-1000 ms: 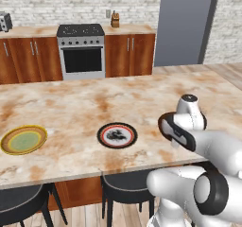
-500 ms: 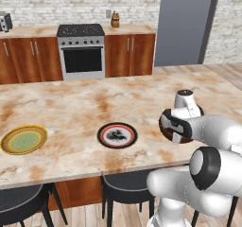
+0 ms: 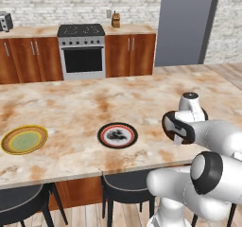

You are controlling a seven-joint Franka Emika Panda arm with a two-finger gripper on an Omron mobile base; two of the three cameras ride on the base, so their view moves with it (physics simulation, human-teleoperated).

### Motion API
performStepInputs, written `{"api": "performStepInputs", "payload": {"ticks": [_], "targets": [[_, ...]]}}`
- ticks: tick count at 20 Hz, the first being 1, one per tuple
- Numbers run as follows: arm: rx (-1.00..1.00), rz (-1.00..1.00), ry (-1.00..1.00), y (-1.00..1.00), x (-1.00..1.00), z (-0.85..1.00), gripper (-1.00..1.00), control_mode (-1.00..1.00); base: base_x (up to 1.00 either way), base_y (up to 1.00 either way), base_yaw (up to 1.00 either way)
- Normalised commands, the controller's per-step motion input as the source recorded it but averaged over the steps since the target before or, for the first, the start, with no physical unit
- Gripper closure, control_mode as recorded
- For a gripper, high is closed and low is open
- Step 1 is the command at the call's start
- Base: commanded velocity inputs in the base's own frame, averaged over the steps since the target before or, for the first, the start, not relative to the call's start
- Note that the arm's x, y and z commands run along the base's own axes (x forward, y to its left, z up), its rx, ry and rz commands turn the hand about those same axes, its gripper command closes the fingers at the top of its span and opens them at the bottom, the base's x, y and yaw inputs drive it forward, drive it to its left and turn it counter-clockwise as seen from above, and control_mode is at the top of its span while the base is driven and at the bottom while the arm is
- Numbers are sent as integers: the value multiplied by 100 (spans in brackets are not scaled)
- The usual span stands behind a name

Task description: Pick the chicken drumstick and corn from their plates and place them in the bowl. Then put the bowl in the fridge.

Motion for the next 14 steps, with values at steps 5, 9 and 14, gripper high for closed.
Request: {"api": "performStepInputs", "payload": {"ticks": [5, 9, 14], "targets": [[0, -7, -14, 6, -9, -24, 100, -100, 0, 0, 0], [0, -2, -2, 15, 0, 2, 100, -100, 0, 0, 0], [-1, 0, 0, 12, -3, 13, 100, -100, 0, 0, 0]]}}
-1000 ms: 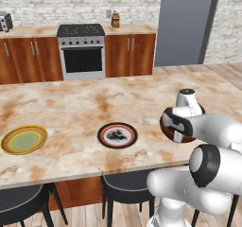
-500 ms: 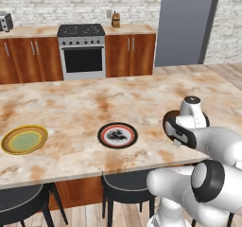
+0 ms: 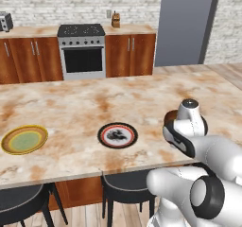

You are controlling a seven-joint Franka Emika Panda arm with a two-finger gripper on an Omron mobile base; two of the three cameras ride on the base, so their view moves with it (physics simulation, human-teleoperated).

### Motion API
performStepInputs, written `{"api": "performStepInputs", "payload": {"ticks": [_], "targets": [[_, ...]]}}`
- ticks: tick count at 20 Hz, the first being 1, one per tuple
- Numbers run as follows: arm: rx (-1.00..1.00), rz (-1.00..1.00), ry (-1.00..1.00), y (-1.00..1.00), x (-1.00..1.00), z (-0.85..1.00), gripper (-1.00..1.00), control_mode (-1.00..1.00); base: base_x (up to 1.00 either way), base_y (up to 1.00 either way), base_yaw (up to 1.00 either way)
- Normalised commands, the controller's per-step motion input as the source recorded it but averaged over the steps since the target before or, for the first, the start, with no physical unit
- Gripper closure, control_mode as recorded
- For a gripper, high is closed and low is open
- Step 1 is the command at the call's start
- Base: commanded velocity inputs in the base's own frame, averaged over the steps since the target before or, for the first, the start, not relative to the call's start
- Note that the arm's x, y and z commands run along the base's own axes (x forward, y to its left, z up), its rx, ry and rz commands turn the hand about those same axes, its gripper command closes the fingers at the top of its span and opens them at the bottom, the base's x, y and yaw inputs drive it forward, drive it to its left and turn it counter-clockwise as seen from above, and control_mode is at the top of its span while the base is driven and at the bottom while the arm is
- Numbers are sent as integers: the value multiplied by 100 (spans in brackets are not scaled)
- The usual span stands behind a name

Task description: Pick the chicken drumstick and corn from their plates and place them in the bowl. Then put the bowl in the fridge.

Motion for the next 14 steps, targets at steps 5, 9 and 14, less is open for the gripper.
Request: {"api": "performStepInputs", "payload": {"ticks": [5, 9, 14], "targets": [[0, 0, 0, 1, -1, -2, 100, -100, 0, 0, 0], [0, 0, 3, 0, 0, -15, 100, -100, 0, 0, 0], [0, 2, 12, 10, -2, -19, 100, -100, 0, 0, 0]]}}
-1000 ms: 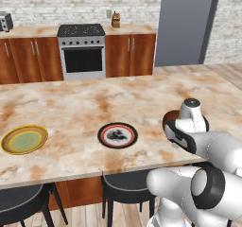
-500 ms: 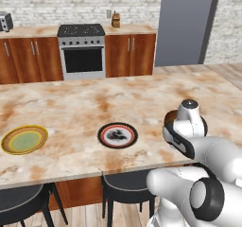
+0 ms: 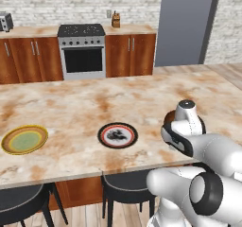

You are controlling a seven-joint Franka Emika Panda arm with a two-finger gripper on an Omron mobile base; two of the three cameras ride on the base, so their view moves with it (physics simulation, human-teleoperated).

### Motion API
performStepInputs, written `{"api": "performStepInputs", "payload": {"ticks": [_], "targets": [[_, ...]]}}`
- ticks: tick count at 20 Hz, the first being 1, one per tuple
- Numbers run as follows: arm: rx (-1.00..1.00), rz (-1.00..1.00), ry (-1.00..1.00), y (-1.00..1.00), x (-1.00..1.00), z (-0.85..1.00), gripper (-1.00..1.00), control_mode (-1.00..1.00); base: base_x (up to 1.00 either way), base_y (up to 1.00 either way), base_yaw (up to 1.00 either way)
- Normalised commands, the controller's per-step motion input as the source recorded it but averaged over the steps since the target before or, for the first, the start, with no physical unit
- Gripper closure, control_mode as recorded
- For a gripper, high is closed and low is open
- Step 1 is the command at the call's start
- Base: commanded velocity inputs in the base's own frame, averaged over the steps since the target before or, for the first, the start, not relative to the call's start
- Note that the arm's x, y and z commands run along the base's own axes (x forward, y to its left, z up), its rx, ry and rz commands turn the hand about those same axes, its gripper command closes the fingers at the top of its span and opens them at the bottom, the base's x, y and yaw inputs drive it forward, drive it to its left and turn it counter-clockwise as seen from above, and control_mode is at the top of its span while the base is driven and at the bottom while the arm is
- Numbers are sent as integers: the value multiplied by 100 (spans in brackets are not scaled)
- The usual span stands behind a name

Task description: Pick the chicken drumstick and corn from their plates and place them in the bowl. Then put the bowl in the fridge.

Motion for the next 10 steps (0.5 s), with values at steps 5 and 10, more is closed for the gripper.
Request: {"api": "performStepInputs", "payload": {"ticks": [5, 10], "targets": [[0, 8, 1, 23, -11, 1, 100, -100, 0, 0, 0], [0, 10, -4, 20, -12, 10, 100, -100, 0, 0, 0]]}}
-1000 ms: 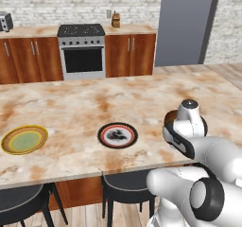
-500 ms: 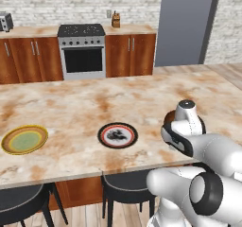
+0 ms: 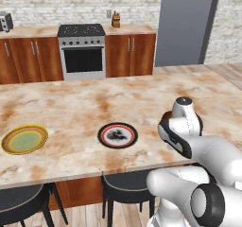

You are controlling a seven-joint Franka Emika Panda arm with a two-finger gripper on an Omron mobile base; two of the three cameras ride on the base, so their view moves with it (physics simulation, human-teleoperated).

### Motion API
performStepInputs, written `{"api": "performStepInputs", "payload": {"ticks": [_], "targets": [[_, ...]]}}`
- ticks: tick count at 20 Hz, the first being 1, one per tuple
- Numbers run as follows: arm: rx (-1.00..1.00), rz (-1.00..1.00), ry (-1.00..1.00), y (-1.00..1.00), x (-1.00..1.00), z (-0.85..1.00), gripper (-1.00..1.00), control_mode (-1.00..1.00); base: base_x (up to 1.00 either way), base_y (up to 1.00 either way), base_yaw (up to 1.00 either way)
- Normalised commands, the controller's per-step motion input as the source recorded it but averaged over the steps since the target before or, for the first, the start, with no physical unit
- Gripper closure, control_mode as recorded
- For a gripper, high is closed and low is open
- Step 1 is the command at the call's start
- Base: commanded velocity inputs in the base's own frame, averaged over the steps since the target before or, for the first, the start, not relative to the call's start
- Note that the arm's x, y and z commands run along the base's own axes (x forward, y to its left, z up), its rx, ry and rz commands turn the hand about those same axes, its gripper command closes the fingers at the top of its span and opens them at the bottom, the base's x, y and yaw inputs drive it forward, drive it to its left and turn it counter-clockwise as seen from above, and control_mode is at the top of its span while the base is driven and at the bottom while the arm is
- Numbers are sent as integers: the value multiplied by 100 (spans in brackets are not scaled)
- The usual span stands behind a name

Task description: Pick the chicken drumstick and corn from their plates and place them in the bowl. Then put the bowl in the fridge.

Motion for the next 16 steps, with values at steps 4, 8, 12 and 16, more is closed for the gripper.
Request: {"api": "performStepInputs", "payload": {"ticks": [4, 8, 12, 16], "targets": [[0, 9, -10, 20, -8, 6, 100, -100, 0, 0, 0], [0, 7, -6, 17, 0, 1, 100, -100, 0, 0, 0], [-4, 14, -5, 12, -2, 19, 100, -100, 0, 0, 0], [-17, 22, 0, 10, -8, 44, 100, -100, 0, 0, 0]]}}
